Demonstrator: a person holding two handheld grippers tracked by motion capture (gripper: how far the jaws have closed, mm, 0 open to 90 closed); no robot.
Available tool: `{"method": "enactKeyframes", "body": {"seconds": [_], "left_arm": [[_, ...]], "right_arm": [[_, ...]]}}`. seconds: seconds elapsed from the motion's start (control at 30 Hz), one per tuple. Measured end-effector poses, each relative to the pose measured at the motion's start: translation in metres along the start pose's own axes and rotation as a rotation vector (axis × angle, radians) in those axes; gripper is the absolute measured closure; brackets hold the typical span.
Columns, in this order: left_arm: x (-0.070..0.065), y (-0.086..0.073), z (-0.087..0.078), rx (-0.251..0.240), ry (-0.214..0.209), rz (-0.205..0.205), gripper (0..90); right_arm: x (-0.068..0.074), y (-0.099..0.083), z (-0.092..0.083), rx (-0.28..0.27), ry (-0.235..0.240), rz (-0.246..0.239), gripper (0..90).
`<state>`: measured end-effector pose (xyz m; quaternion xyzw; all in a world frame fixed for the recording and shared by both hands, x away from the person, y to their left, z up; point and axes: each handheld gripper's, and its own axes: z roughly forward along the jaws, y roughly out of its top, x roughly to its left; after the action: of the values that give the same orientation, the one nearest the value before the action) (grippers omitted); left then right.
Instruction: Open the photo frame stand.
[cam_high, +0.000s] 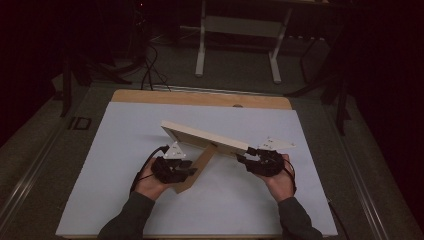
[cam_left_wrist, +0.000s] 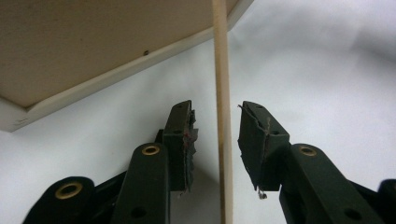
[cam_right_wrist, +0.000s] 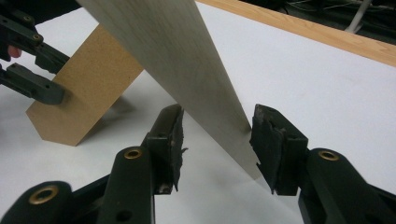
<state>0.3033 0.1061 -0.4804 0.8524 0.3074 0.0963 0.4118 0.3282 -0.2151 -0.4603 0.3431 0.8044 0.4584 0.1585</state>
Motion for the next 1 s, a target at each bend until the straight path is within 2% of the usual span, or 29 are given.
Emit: {"method": "enactKeyframes", "body": {"seconds": [0.2,0.3,0.63,0.77,0.93,1.0], "left_arm": [[0.003,-0.003,-0.009,-0.023,-0.008,-0.017,66.2],[0.005,-0.003,-0.013,-0.026,0.0,-0.035,67.2],[0.011,-0.006,-0.028,-0.059,0.021,-0.052,70.3],[0.014,-0.005,-0.032,-0.078,0.008,-0.07,70.3],[0.02,-0.004,-0.035,-0.098,0.016,-0.088,70.2],[0.023,-0.004,-0.035,-0.106,0.001,-0.107,70.3]], "right_arm": [[-0.001,-0.001,0.0,0.008,0.006,0.0,51.9],[-0.001,-0.002,0.001,0.011,0.008,0.004,51.2],[-0.003,-0.004,-0.001,0.018,0.026,0.007,51.6],[-0.003,-0.005,-0.003,0.021,0.03,0.006,51.3],[-0.004,-0.008,-0.004,0.054,0.055,0.009,50.6],[-0.004,-0.009,-0.005,0.066,0.058,0.008,50.6]]}}
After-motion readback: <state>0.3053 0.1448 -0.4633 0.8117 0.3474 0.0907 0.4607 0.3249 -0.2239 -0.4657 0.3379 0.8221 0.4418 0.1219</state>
